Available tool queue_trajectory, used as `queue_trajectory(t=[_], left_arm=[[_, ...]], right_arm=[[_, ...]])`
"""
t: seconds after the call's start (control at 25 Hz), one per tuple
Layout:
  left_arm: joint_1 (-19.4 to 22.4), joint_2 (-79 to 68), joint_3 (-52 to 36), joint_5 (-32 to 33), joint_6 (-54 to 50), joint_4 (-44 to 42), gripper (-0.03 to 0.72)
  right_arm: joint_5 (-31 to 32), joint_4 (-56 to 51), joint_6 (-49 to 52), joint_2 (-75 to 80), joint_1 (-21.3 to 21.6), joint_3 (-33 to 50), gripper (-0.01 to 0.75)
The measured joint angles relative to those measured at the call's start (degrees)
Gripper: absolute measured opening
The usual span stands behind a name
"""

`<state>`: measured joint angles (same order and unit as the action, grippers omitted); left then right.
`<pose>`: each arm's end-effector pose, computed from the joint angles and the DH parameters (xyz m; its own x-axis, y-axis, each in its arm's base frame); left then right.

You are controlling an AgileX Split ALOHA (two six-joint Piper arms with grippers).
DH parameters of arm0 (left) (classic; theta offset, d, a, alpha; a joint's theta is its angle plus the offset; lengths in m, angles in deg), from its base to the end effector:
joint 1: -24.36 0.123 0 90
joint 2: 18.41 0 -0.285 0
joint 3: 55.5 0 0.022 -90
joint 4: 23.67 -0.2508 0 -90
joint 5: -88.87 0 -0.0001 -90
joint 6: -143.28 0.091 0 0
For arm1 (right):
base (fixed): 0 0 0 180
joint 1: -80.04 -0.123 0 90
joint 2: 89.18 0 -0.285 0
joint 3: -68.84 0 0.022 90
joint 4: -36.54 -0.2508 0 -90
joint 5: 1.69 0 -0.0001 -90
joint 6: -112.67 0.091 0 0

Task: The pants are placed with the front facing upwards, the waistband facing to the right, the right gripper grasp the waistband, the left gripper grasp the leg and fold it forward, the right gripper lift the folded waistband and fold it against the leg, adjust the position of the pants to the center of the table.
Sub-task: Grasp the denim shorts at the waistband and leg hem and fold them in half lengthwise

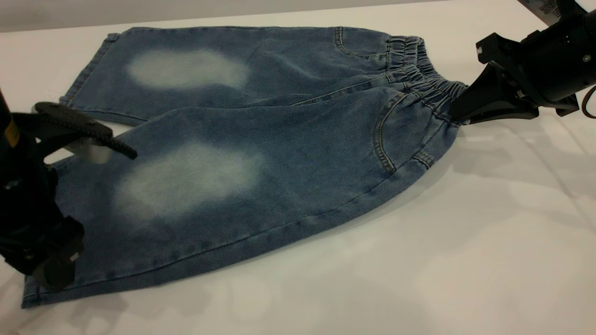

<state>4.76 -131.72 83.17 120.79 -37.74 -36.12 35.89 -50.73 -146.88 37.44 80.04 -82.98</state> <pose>0.2207 -0.0676 0.0776 -0.8665 0.4843 0.1211 0.4957 0.8633 0.0945 0.3250 0.0555 0.0679 -0.9421 0.0967 -0.3211 -0.1250 0.7871 0.6040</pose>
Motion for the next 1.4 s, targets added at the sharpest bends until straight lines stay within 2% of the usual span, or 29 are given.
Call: queue_trajectory(t=[0.48, 0.92, 1.08, 1.4], left_arm=[[0.0, -5.2, -0.4, -2.7, -8.2, -7.2, 0.498], [0.0, -6.5, -0.2, -3.7, -8.6, -7.3, 0.491], [0.0, -6.5, -0.2, -3.9, -8.6, -7.1, 0.441], [0.0, -6.5, -0.2, -3.9, -8.6, -7.1, 0.264]], right_arm=[[0.0, 0.2, 0.0, 0.0, 0.0, 0.0, 0.032], [0.1, 0.4, 0.0, 0.0, 0.0, 0.0, 0.032], [0.1, 0.4, 0.0, 0.0, 0.0, 0.0, 0.032], [0.1, 0.4, 0.0, 0.0, 0.0, 0.0, 0.034]])
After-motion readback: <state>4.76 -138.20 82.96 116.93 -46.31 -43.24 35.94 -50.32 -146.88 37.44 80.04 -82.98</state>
